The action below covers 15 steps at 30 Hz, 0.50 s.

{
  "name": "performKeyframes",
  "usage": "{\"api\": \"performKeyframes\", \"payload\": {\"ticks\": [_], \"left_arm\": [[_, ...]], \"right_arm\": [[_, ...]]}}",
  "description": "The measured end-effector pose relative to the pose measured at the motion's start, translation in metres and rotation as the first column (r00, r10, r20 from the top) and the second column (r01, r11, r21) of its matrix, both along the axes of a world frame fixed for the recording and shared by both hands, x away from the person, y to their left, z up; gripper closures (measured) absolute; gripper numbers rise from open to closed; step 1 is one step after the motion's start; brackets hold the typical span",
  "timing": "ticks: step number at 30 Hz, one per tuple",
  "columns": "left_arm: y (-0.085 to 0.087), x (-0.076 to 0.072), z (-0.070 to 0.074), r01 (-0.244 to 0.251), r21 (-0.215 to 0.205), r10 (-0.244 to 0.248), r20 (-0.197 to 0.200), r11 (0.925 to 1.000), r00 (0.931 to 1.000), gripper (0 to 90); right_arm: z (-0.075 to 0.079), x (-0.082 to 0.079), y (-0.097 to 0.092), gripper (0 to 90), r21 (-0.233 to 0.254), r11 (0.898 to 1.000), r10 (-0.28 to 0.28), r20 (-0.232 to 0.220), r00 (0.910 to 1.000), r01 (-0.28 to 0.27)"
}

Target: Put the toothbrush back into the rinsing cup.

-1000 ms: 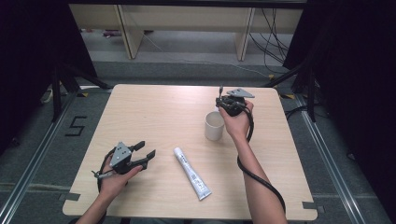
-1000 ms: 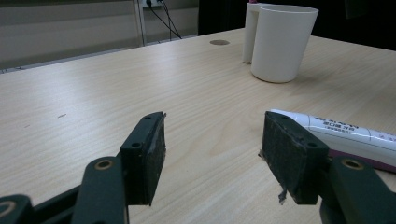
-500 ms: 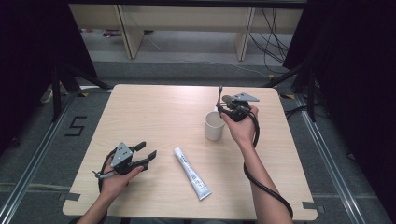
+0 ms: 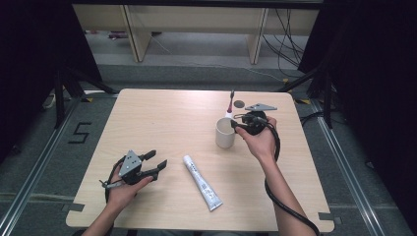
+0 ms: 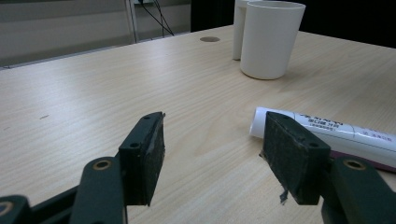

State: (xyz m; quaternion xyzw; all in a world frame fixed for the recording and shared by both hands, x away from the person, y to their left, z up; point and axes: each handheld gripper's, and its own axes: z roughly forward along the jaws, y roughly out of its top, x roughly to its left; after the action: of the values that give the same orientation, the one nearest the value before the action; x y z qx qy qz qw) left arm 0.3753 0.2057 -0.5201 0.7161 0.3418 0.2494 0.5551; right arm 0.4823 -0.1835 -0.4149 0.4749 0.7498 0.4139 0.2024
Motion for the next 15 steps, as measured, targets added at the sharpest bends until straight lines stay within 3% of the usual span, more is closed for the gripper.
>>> {"api": "performKeyframes", "payload": {"ticks": [1,2,3,7,15], "left_arm": [[0.000,0.001,-0.001,0.006,-0.011,-0.006,0.007,0.9999,1.0000,38.7],[0.000,0.001,0.000,0.005,-0.011,-0.005,0.007,0.9999,1.0000,38.7],[0.000,0.001,0.000,0.005,-0.009,-0.005,0.008,0.9999,1.0000,38.6],[0.002,0.000,0.002,-0.002,0.007,0.002,0.005,1.0000,1.0000,38.2],[0.003,-0.001,0.004,0.007,0.016,-0.007,0.010,0.9998,0.9999,38.0]], "right_arm": [[0.000,-0.002,0.001,49.5,-0.004,1.000,0.002,-0.011,0.9999,-0.002],[-0.001,-0.004,0.000,49.3,-0.038,0.999,0.020,0.000,0.9998,-0.020],[-0.001,-0.007,0.003,49.2,-0.005,1.000,0.022,-0.030,0.9993,-0.022],[0.000,-0.012,0.004,49.3,-0.030,0.999,0.037,-0.034,0.9987,-0.038],[-0.004,-0.027,0.006,49.5,-0.018,0.998,0.052,-0.076,0.9958,-0.053]]}}
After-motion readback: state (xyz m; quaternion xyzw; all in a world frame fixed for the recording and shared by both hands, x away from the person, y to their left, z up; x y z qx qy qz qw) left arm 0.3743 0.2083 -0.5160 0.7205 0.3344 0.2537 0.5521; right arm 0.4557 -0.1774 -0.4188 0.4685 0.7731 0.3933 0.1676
